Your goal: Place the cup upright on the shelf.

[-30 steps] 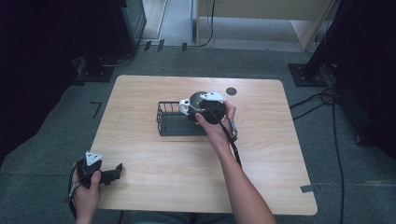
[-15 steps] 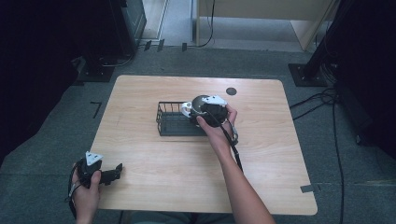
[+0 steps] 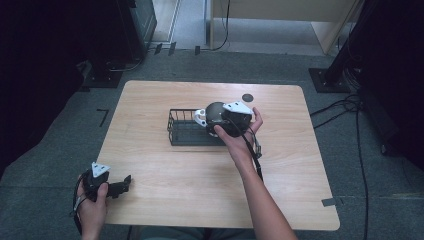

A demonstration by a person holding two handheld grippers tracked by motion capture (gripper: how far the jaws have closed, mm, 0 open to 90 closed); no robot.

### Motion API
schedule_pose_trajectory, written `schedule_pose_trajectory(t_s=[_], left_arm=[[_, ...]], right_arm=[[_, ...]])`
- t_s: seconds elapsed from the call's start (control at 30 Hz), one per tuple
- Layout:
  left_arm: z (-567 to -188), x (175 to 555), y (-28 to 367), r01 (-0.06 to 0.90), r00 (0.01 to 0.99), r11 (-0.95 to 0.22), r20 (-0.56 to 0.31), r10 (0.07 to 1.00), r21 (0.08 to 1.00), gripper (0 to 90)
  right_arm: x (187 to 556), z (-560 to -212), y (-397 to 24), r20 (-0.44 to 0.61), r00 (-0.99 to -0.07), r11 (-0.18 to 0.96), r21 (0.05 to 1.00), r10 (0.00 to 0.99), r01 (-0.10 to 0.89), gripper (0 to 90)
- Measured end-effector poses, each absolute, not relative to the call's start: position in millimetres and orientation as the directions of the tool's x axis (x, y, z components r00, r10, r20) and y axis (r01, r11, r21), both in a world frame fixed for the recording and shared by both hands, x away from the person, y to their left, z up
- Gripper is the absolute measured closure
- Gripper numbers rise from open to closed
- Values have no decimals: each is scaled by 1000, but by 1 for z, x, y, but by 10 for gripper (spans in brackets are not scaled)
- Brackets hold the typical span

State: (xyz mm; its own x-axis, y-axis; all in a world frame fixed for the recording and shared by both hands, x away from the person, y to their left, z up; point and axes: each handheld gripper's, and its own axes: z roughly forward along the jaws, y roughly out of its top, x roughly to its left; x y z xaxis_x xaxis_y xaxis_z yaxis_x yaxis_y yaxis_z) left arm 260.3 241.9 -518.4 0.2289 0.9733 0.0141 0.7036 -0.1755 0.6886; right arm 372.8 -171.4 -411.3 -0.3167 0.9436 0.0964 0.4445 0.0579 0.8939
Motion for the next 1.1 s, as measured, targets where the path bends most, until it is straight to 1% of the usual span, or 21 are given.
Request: schedule_pose_trajectory(t_s=[0.27, 0.57, 0.87, 1.1], left_arm=[[-518, 260, 242, 703, 229, -175, 14, 973, 689, 0], [-518, 260, 242, 704, 229, -175, 14, 973, 689, 0], [-519, 260, 242, 703, 228, -175, 14, 974, 690, 0], [-519, 260, 242, 703, 229, -175, 14, 973, 689, 0]], right_arm=[[359, -407, -189, 98, -303, 45, 900, 948, 433, 0], [345, -408, -207, 75, -286, 56, 904, 955, 424, 0], [334, -413, -226, 77, -255, 41, 902, 964, 430, 0], [325, -424, -245, 74, -211, 29, 894, 975, 447, 0]])
